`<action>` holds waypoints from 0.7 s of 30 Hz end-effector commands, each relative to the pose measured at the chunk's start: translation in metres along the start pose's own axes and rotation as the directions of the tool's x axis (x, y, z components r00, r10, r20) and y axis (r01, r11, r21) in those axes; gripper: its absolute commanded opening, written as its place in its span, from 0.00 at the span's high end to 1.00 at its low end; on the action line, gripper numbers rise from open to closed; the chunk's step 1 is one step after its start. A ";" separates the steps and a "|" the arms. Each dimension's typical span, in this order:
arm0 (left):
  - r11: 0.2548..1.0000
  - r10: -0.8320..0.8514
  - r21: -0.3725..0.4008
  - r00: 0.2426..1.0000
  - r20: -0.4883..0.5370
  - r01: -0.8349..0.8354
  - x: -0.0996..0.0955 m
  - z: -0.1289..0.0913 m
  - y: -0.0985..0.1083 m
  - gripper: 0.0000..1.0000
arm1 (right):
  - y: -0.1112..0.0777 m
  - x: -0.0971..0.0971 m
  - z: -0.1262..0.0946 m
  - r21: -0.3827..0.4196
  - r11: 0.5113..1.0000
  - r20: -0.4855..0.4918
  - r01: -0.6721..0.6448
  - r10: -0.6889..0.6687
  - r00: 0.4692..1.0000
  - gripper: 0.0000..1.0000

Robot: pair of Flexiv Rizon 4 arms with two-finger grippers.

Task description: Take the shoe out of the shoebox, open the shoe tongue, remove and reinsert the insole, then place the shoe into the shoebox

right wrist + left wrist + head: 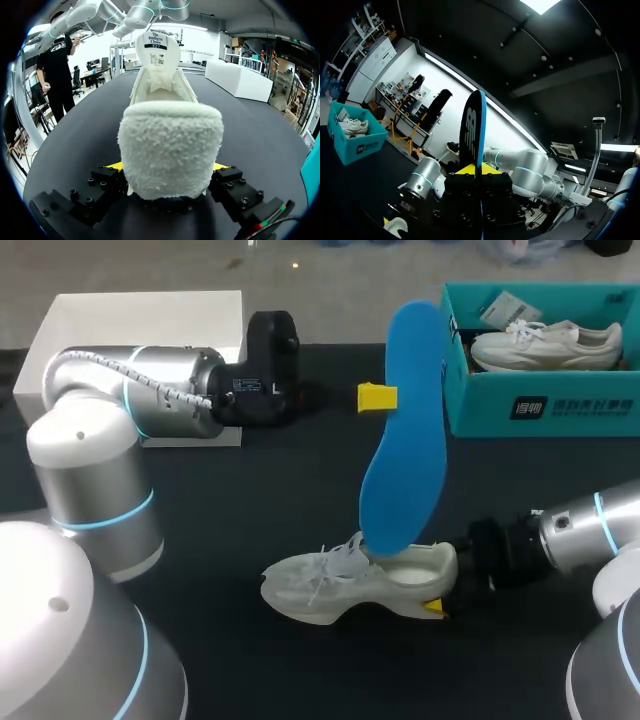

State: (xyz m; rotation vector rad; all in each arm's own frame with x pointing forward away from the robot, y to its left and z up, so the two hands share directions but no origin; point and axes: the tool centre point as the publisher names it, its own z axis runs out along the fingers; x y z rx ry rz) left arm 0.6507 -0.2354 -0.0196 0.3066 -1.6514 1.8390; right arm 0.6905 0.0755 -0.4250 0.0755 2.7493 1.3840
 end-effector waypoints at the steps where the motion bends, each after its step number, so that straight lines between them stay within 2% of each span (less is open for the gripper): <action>1: 1.000 -0.002 0.008 1.000 0.008 0.002 0.007 -0.009 0.007 1.00 | -0.002 0.001 0.005 0.003 1.000 0.003 0.000 0.000 1.000 1.00; 6: 1.000 -0.005 0.015 1.000 0.007 0.004 0.007 -0.010 0.008 1.00 | -0.002 0.001 0.005 0.003 1.000 0.003 0.000 0.000 1.000 1.00; 10: 0.999 0.004 0.052 1.000 0.002 -0.004 0.010 -0.008 0.006 1.00 | -0.002 0.001 0.005 0.003 1.000 0.003 0.000 0.000 1.000 1.00; 15: 0.993 0.002 0.122 1.000 -0.005 -0.001 0.023 -0.007 0.006 1.00 | -0.002 0.001 0.005 0.003 1.000 0.003 0.000 0.000 1.000 1.00; 21: 0.994 0.000 0.112 1.000 -0.008 0.000 0.037 -0.008 0.004 1.00 | -0.002 0.001 0.005 0.003 1.000 0.003 0.000 0.000 1.000 1.00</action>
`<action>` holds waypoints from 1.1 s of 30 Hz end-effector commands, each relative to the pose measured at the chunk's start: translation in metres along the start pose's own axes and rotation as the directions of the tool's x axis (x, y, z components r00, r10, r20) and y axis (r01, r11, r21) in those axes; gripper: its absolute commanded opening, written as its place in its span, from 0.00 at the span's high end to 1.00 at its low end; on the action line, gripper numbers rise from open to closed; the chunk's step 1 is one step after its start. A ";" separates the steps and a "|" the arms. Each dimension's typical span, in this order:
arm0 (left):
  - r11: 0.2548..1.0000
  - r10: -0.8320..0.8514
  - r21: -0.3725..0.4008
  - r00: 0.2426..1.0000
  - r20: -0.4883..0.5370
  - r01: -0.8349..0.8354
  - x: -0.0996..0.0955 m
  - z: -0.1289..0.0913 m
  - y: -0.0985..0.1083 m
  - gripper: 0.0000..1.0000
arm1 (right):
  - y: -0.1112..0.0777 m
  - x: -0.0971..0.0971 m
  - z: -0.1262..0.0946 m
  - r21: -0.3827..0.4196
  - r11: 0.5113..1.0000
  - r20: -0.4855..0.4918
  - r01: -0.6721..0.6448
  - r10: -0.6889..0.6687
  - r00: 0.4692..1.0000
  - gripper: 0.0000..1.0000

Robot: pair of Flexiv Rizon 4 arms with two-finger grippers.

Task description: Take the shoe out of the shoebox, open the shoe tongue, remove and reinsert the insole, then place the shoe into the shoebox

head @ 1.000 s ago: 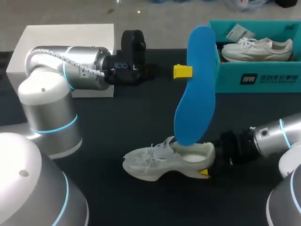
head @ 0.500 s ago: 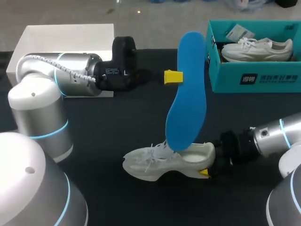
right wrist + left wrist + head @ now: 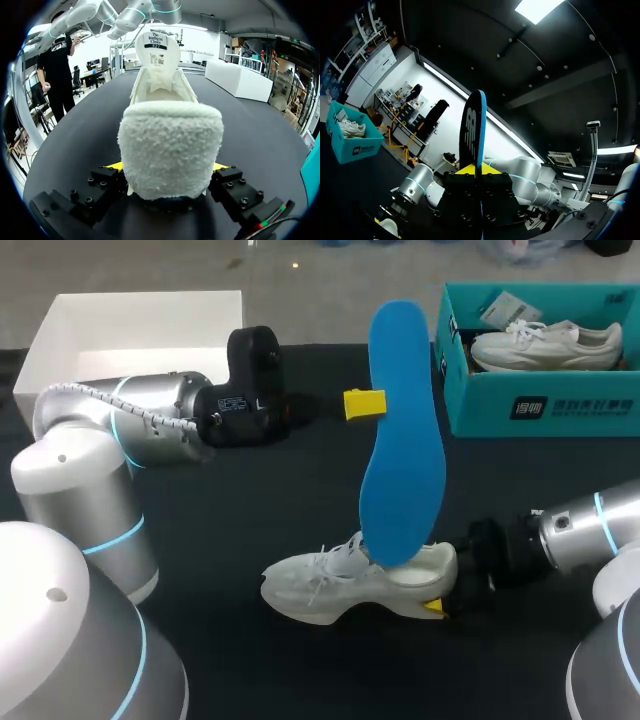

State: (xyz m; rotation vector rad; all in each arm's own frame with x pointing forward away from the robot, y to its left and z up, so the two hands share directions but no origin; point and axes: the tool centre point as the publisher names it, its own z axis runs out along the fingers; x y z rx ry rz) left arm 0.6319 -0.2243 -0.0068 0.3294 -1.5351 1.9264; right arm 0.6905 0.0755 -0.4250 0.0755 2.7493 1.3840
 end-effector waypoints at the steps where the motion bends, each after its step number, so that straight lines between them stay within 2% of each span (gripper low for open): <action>1: 1.000 0.002 -0.011 1.000 0.030 -0.002 0.012 -0.005 0.003 1.00 | -0.002 0.001 0.005 0.003 1.000 0.003 0.000 0.000 1.000 1.00; 6: 1.000 -0.010 -0.021 0.999 0.038 0.011 0.010 -0.013 0.003 1.00 | -0.002 0.001 0.005 0.003 1.000 0.003 0.000 0.000 1.000 1.00; 33: 1.000 -0.010 -0.021 0.999 0.038 0.011 0.010 -0.013 0.003 1.00 | -0.002 0.001 0.005 0.003 1.000 0.003 0.000 0.000 1.000 1.00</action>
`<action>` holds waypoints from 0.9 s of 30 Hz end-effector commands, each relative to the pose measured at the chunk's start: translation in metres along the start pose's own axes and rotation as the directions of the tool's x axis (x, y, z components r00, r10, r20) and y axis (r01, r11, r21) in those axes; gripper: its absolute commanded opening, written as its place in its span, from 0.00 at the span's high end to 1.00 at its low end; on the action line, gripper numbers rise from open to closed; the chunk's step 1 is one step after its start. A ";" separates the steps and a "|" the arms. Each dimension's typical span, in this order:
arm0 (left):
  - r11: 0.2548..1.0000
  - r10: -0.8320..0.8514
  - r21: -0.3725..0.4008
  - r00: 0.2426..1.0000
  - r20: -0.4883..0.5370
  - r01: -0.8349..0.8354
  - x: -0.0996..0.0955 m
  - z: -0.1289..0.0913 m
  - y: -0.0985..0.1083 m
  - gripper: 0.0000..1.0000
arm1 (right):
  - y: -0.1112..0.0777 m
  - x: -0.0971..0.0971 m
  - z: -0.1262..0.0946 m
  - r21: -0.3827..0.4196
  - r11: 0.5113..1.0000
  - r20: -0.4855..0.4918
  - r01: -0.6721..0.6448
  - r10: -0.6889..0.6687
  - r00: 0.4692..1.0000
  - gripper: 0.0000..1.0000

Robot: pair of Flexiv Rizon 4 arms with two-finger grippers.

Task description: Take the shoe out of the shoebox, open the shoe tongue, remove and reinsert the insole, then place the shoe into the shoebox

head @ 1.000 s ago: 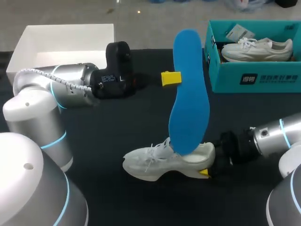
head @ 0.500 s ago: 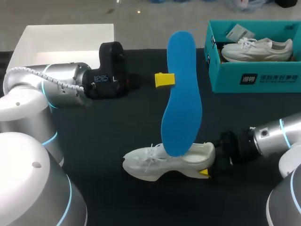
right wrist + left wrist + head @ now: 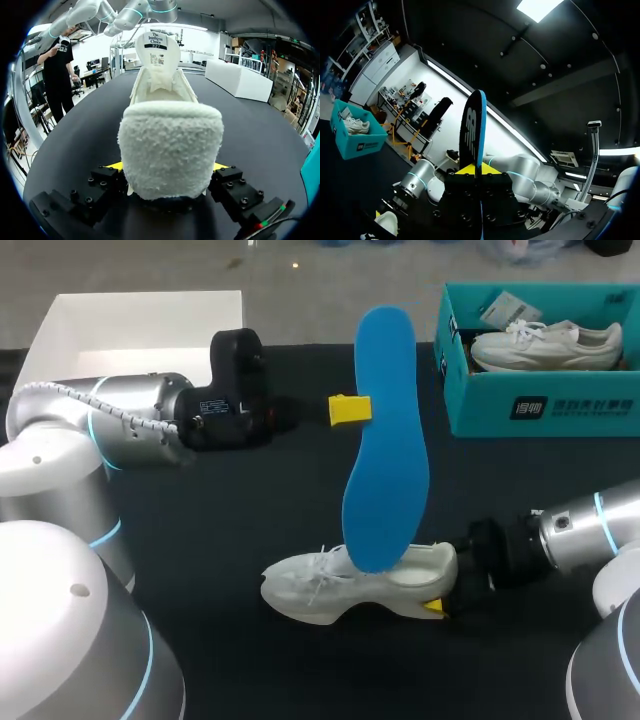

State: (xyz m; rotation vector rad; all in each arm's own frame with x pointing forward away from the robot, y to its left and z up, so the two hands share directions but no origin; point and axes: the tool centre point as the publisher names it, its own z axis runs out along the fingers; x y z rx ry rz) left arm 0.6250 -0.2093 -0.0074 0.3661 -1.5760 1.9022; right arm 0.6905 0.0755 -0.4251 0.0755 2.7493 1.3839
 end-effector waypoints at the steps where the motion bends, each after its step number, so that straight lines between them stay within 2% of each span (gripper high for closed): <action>1: 1.000 0.001 0.002 1.000 0.000 -0.001 0.000 0.000 0.000 1.00 | -0.002 0.001 0.005 0.003 1.000 0.003 0.000 0.000 1.000 0.82; 2: 1.000 0.001 0.002 1.000 0.000 -0.001 0.000 0.000 0.000 1.00 | -0.002 0.000 0.004 0.016 1.000 0.004 -0.003 0.003 1.000 0.57; 3: 1.000 0.001 0.002 1.000 0.000 -0.001 0.000 0.000 0.000 1.00 | -0.002 0.000 0.002 0.037 0.999 0.011 0.000 0.000 1.000 0.00; 4: 1.000 0.001 0.002 1.000 0.000 -0.001 0.000 0.000 0.000 1.00 | -0.001 -0.001 0.000 0.066 0.998 0.028 0.002 -0.004 1.000 0.00; 8: 1.000 0.001 0.002 1.000 0.000 -0.001 0.000 0.000 0.000 1.00 | 0.004 -0.006 -0.012 0.093 0.996 0.060 0.006 -0.012 0.998 0.00; 15: 1.000 0.001 0.002 1.000 0.000 -0.001 0.000 0.000 0.000 1.00 | 0.012 -0.007 -0.022 0.174 0.984 0.053 0.037 -0.047 0.997 0.00; 19: 1.000 0.001 0.002 1.000 0.000 -0.001 0.000 0.000 0.000 1.00 | 0.015 -0.006 -0.034 0.268 0.963 0.059 0.044 -0.062 0.996 0.00; 27: 1.000 0.001 0.002 1.000 0.000 -0.001 0.000 0.000 0.000 1.00 | 0.031 -0.009 -0.058 0.468 0.882 0.086 0.052 -0.104 0.991 0.00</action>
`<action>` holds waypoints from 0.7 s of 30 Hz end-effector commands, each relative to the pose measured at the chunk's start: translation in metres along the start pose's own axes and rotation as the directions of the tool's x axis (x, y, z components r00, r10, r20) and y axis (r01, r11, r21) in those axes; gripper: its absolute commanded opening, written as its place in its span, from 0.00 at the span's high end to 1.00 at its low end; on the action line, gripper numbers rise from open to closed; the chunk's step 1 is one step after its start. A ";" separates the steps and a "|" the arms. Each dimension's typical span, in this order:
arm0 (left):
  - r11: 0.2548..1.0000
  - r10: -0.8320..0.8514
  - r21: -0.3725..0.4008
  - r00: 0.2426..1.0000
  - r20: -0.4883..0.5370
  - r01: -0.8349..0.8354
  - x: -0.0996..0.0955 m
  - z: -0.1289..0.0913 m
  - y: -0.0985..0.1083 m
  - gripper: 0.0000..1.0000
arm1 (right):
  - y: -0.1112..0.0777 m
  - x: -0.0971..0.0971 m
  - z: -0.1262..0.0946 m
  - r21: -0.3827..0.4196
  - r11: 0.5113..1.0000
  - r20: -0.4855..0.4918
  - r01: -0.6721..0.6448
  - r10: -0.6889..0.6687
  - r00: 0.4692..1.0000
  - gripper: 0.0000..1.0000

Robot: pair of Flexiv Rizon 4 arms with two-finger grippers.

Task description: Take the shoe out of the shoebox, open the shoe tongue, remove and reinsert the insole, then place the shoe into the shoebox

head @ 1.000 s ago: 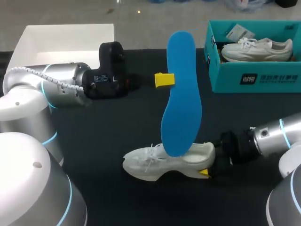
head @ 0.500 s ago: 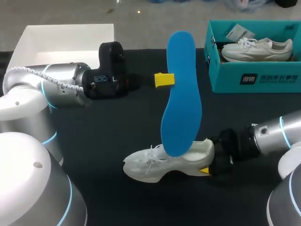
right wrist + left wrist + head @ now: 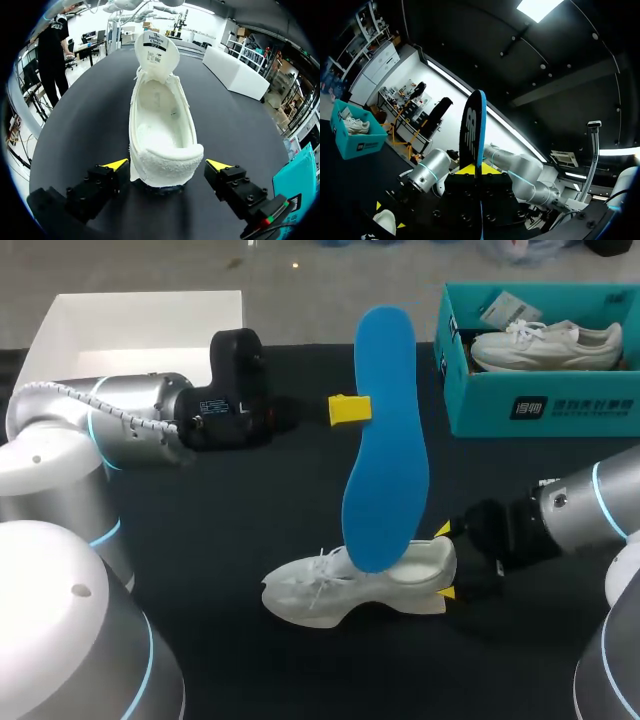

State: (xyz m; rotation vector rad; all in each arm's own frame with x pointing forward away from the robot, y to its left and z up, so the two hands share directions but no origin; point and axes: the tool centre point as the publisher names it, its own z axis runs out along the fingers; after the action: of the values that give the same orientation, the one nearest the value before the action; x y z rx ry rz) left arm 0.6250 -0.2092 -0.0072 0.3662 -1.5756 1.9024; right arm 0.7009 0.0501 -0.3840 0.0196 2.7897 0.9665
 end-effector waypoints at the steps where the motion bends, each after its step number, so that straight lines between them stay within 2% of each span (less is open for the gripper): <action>1: 1.000 0.001 0.002 1.000 0.000 -0.001 0.000 0.000 0.001 1.00 | 0.010 0.002 -0.019 0.247 0.969 -0.008 -0.004 0.007 1.000 0.00; 7: 1.000 0.001 0.002 1.000 0.000 -0.001 0.000 0.000 0.001 1.00 | 0.013 0.002 -0.026 0.373 0.925 0.003 -0.070 0.075 0.997 0.00; 16: 1.000 0.001 0.002 1.000 0.000 -0.001 0.000 0.000 0.001 1.00 | 0.018 -0.001 -0.021 0.455 0.883 0.040 -0.119 0.113 0.993 0.00; 19: 1.000 0.001 0.002 1.000 0.000 -0.001 0.000 0.000 0.001 1.00 | 0.017 -0.005 -0.020 0.519 0.848 0.061 -0.110 0.091 0.994 0.00; 21: 1.000 0.001 0.002 1.000 0.000 -0.001 0.000 0.000 0.001 1.00 | 0.018 -0.006 -0.020 0.515 0.849 0.058 -0.118 0.102 0.993 0.00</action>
State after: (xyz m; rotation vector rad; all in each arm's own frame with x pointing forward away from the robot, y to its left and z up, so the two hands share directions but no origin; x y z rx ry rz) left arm 0.6250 -0.2092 -0.0072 0.3663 -1.5757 1.9023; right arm 0.7010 0.0441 -0.3544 0.2296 2.8972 0.5586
